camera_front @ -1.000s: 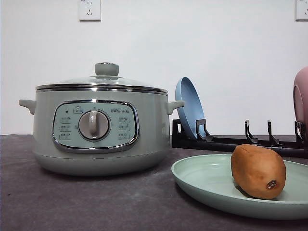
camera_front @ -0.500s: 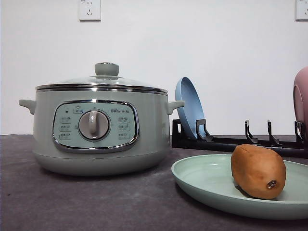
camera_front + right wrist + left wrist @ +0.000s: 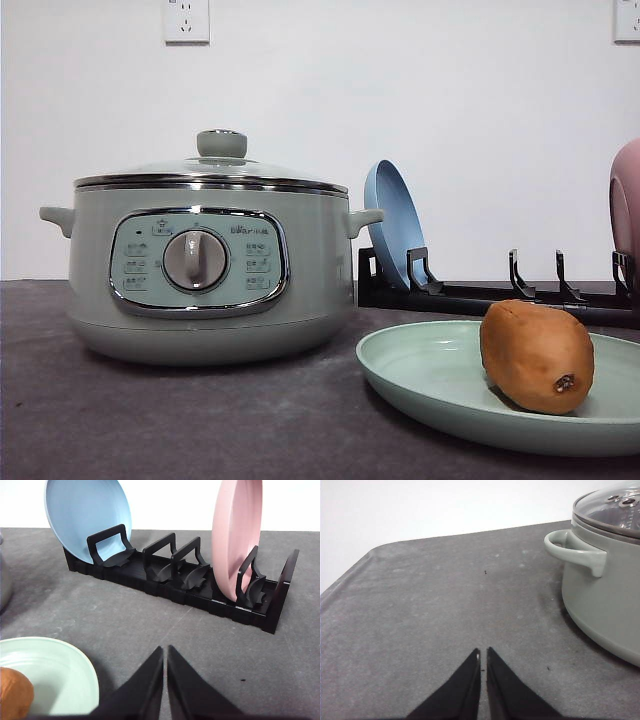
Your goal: Transfer potato from steamer to green plate
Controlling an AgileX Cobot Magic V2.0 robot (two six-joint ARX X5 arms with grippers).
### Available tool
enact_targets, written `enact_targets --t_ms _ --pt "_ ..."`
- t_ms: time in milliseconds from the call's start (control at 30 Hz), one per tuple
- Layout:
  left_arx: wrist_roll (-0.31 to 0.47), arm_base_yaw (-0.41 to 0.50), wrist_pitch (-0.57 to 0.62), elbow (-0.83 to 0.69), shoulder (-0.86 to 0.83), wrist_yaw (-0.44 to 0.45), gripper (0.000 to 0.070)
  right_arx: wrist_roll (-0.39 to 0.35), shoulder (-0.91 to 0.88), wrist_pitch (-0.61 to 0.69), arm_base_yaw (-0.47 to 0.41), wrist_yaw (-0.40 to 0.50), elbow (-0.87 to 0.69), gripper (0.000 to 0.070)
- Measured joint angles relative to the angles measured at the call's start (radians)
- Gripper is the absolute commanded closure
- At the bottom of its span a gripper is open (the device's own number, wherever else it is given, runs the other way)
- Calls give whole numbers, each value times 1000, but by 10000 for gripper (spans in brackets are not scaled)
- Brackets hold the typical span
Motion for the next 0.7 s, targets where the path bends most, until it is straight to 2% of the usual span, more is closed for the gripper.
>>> enact_targets --t_ms 700 --pt "0 0 0 0 0 0 685 0 0 0 0 0 0 700"
